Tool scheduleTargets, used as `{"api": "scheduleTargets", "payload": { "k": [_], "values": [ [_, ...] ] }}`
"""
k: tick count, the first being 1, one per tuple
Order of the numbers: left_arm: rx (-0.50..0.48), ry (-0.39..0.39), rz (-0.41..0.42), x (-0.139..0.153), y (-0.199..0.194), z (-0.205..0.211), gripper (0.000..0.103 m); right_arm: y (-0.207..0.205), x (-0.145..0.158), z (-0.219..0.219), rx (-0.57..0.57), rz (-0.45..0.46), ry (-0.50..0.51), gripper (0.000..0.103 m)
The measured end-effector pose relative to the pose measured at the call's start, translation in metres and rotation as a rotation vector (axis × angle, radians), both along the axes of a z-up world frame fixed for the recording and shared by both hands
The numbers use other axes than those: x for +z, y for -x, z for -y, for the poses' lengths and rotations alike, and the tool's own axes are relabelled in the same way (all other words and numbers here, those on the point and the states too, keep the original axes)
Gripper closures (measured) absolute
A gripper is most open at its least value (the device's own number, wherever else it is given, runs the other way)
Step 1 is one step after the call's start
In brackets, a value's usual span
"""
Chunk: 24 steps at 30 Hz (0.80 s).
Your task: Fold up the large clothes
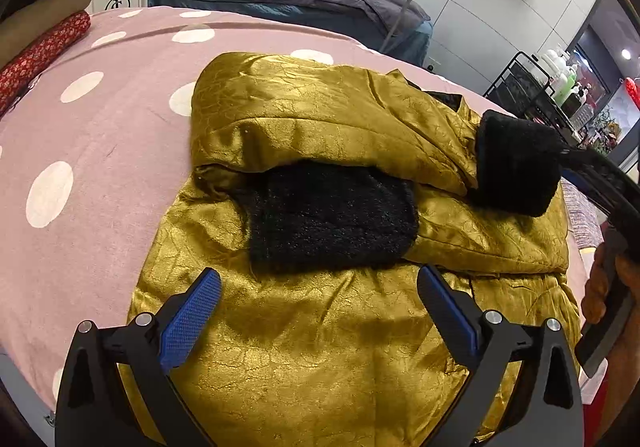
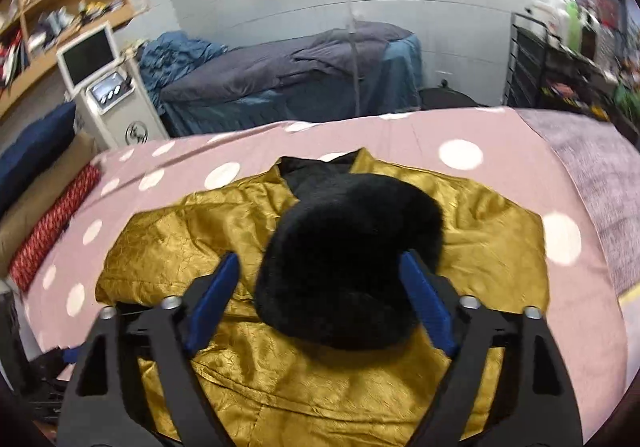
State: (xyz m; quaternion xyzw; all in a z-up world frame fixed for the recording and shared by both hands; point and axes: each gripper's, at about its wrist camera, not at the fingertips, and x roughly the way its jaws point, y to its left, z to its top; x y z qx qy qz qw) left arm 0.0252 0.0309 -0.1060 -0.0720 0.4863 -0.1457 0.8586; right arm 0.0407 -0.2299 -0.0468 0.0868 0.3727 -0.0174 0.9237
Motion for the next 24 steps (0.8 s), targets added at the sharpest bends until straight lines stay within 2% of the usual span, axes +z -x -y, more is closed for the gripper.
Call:
{"api": "scheduleTargets", "payload": {
  "k": [3,5,10,15,17,18,19,20,21,22,24],
  "values": [
    [-0.012,0.005,-0.003,-0.001,0.001,0.005,0.007,-0.01,-0.013,-0.009,-0.003,-0.077,0.08,0.091],
    [-0.021,0.003,0.003,0.0,0.002,0.007,0.007,0.003,-0.012,-0.002,-0.031,-0.043,0.056,0.091],
    [-0.02,0.004,-0.003,-0.002,-0.001,0.003,0.007,0.051,-0.021,0.035,-0.126,-0.033,0.006,0.093],
    [-0.025,0.015,0.017,0.003,-0.008,0.006,0.007,0.07,-0.049,0.065,-0.124,-0.11,-0.164,0.092],
    [-0.029,0.015,0.031,0.007,-0.01,0.009,0.007,0.071,-0.054,0.071,-0.143,-0.106,-0.231,0.089],
    [-0.031,0.013,0.034,0.009,-0.011,0.01,0.007,0.072,-0.054,0.075,-0.162,-0.102,-0.272,0.08],
    [-0.033,0.011,0.039,0.011,-0.012,0.012,0.007,0.073,-0.053,0.078,-0.179,-0.097,-0.292,0.064],
    [-0.035,0.011,0.045,0.013,-0.012,0.012,0.007,0.075,-0.048,0.08,-0.207,-0.079,-0.302,0.056],
    [-0.038,0.004,0.052,0.015,-0.013,0.013,0.007,0.08,-0.041,0.081,-0.241,-0.052,-0.287,0.043],
    [-0.041,-0.004,0.055,0.016,-0.014,0.015,0.007,0.085,-0.034,0.079,-0.259,-0.025,-0.266,0.04],
    [-0.05,-0.016,0.065,0.019,-0.02,0.019,0.007,0.091,-0.014,0.071,-0.261,0.046,-0.191,0.04]
  ]
}}
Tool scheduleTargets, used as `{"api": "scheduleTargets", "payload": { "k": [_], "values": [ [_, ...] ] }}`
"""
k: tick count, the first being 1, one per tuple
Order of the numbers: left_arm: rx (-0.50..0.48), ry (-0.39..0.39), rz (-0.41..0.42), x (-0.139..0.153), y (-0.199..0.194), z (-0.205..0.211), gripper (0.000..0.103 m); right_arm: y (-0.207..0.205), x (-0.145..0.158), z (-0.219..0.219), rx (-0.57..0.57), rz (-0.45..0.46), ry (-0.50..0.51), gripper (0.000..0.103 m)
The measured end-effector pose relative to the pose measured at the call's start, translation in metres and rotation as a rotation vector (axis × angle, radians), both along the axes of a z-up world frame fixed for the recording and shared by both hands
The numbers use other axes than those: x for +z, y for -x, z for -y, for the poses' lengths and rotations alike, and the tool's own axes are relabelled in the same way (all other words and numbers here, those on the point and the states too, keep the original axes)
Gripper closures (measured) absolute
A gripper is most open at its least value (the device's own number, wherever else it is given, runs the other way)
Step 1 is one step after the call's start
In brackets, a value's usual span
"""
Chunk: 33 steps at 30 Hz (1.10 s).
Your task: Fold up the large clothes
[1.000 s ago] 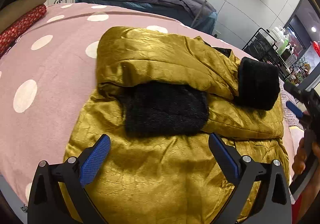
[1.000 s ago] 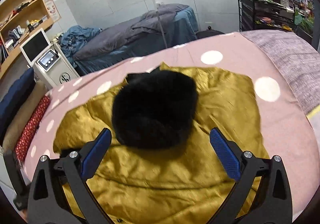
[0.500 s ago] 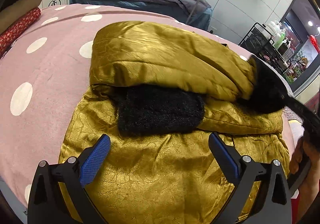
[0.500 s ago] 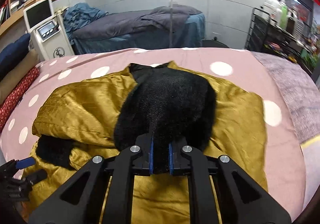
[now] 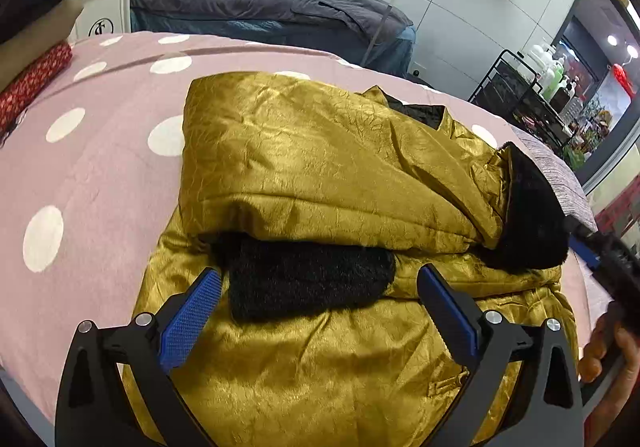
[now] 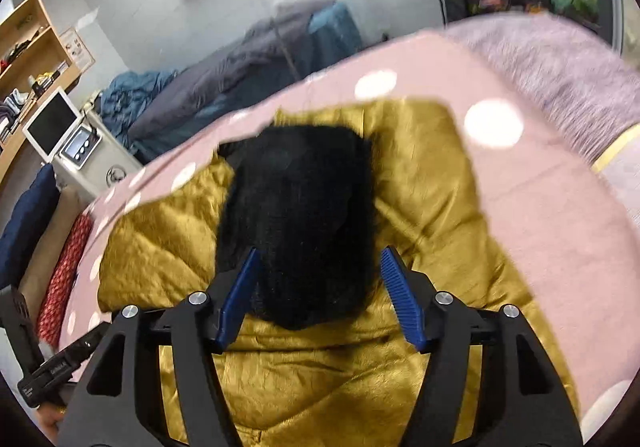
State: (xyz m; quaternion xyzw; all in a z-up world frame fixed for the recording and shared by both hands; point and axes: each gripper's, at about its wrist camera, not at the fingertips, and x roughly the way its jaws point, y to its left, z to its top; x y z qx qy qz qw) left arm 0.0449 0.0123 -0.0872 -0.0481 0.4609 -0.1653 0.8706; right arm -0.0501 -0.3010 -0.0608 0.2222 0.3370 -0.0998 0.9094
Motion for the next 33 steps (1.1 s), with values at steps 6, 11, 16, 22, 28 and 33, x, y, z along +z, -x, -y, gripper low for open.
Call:
{"api": "scheduleTargets", "payload": {
  "k": [6,11,16,22,28,33],
  "values": [
    [-0.039,-0.02,0.05,0.014,-0.029,0.023,0.007,-0.029,0.034,-0.055,0.216,0.062,0.317,0.026],
    [-0.033,-0.098,-0.056,-0.005,-0.063,0.04,0.007,-0.071,-0.002,-0.075,0.301,-0.116,0.362,0.026],
    [-0.049,-0.145,-0.151,-0.031,-0.079,0.043,0.007,-0.087,-0.045,-0.06,0.252,-0.234,0.246,0.026],
    [-0.052,-0.16,-0.157,-0.039,-0.084,0.046,0.006,-0.084,-0.049,-0.063,0.247,-0.221,0.267,0.026],
    [-0.027,-0.105,-0.075,-0.023,-0.068,0.037,0.006,-0.05,-0.009,-0.066,0.191,-0.057,0.301,0.025],
    [-0.012,-0.034,0.051,0.004,-0.037,0.02,0.006,-0.016,0.0,-0.054,0.174,-0.051,0.292,0.016]
  ]
}}
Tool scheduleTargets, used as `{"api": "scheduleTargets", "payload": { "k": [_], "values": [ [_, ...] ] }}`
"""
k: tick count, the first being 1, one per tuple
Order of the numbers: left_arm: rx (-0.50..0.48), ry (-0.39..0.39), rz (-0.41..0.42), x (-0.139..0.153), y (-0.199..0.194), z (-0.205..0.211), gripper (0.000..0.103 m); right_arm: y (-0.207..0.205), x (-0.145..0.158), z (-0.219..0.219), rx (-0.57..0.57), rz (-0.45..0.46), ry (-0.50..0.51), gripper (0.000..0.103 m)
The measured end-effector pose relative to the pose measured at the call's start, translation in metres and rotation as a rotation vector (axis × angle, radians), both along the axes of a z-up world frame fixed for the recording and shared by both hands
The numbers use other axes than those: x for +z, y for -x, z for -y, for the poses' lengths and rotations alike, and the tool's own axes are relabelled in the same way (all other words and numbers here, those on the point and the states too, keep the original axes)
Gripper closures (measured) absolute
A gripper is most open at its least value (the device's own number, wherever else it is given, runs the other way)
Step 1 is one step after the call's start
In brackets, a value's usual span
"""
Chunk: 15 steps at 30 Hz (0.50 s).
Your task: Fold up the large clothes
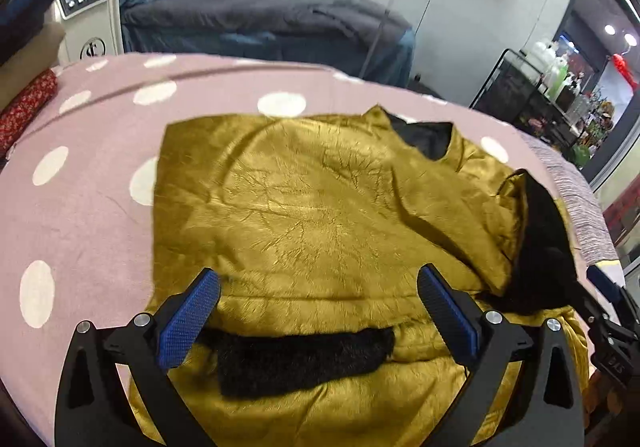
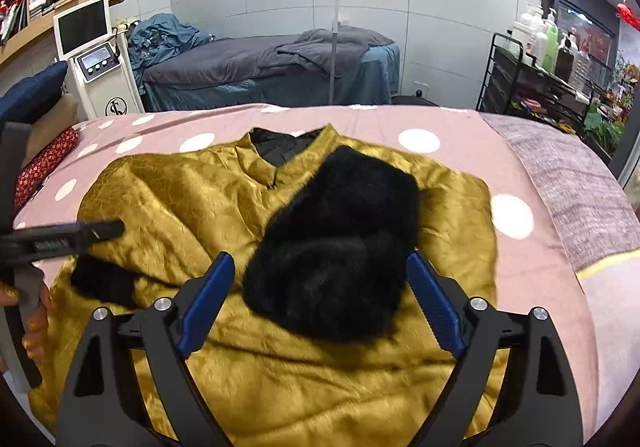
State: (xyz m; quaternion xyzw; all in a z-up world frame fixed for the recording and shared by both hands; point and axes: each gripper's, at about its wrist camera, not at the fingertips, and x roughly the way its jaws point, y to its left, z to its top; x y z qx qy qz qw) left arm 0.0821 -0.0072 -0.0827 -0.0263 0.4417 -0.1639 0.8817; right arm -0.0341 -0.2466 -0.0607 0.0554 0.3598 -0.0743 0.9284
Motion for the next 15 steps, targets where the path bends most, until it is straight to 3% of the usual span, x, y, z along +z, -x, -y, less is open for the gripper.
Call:
{"api": "scheduleTargets", "payload": {
  "k": [6,15],
  "values": [
    [-0.028,-0.026,0.029,0.005,0.034,-0.03,0.006,0.044,-0.009,0.038,-0.089,-0.075,-0.063,0.016],
    [0.01,-0.033,-0.051,-0.005,0.061,-0.097,0.006,0.1,-0.038,0.083,-0.18,-0.177,-0.137,0.016]
  ]
}}
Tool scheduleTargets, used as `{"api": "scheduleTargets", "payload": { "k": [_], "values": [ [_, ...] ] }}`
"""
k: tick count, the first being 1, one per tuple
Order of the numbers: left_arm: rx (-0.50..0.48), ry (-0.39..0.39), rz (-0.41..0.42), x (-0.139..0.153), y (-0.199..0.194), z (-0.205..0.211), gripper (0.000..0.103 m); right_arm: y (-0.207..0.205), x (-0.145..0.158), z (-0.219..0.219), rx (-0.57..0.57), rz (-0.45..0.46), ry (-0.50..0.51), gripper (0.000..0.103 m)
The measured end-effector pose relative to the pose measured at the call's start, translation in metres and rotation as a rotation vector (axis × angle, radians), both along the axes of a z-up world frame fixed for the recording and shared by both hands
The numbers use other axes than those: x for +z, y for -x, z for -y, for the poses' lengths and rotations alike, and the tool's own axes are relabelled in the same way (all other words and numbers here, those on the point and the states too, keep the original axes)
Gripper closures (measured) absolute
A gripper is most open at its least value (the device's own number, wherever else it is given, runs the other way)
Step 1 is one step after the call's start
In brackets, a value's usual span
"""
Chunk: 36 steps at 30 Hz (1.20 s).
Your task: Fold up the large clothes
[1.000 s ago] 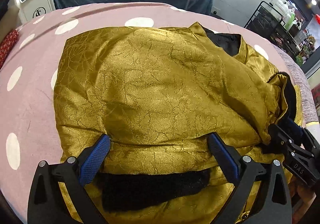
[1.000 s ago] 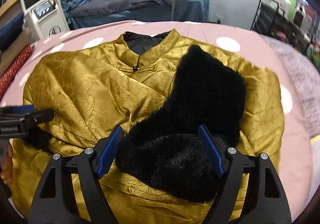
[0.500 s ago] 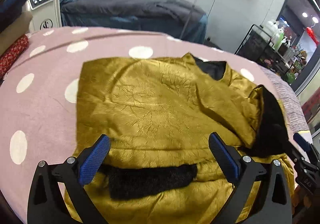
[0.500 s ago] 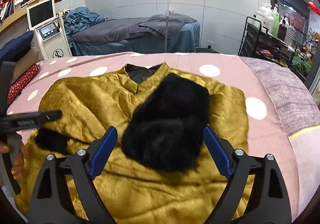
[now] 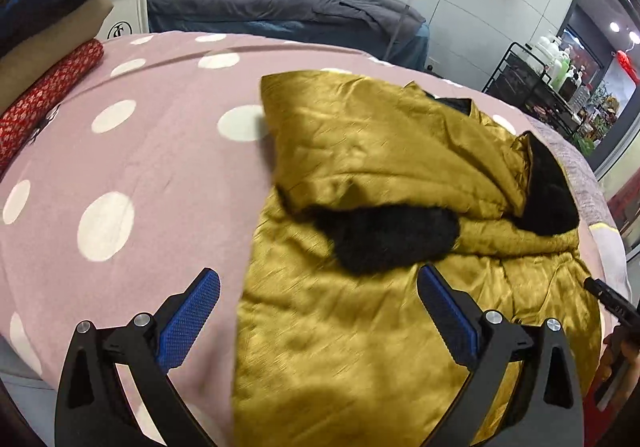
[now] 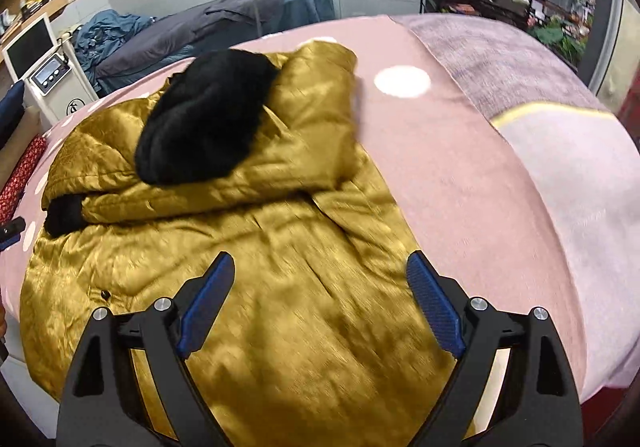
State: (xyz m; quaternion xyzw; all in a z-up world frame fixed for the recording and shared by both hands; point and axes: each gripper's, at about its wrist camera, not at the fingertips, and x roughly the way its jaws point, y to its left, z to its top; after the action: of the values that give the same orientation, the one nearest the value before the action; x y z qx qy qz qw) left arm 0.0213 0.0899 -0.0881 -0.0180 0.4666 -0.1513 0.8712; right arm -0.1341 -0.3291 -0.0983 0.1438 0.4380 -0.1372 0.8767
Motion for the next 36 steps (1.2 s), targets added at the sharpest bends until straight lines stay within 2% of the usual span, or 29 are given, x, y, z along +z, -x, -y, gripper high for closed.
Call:
{"api": "scheduleTargets", "payload": {
  "k": [5,13,18,21,24,27,31,36],
  "values": [
    [-0.007,-0.009,-0.024,-0.011,0.004,-0.028,0.007,0.019,-0.005,0.016,-0.029,-0.007,-0.048,0.016],
    [-0.072,0.188,-0.179,-0.036,0.009,-0.052,0.01,0.04,-0.016,0.049,-0.111,-0.001,-0.205,0.016],
    [-0.195,0.263,-0.282,-0.055,0.026,-0.041,0.024,0.051,-0.019,0.044,-0.022,-0.017,-0.259,0.016],
    [-0.259,0.261,-0.289,-0.057,0.039,-0.036,0.027,0.06,-0.02,0.038,0.049,-0.008,-0.361,0.016],
    [-0.283,0.274,-0.301,-0.06,0.047,-0.035,0.031,0.07,-0.023,0.033,0.101,-0.009,-0.461,0.016],
    [-0.289,0.288,-0.311,-0.061,0.052,-0.037,0.036,0.075,-0.023,0.025,0.146,-0.026,-0.467,0.016],
    [-0.308,0.278,-0.322,-0.061,0.057,-0.04,0.04,0.078,-0.021,0.017,0.169,-0.055,-0.413,0.016],
    [-0.347,0.267,-0.351,-0.064,0.071,-0.048,0.04,0.093,-0.024,0.022,0.168,-0.062,-0.439,0.016]
  ]
}}
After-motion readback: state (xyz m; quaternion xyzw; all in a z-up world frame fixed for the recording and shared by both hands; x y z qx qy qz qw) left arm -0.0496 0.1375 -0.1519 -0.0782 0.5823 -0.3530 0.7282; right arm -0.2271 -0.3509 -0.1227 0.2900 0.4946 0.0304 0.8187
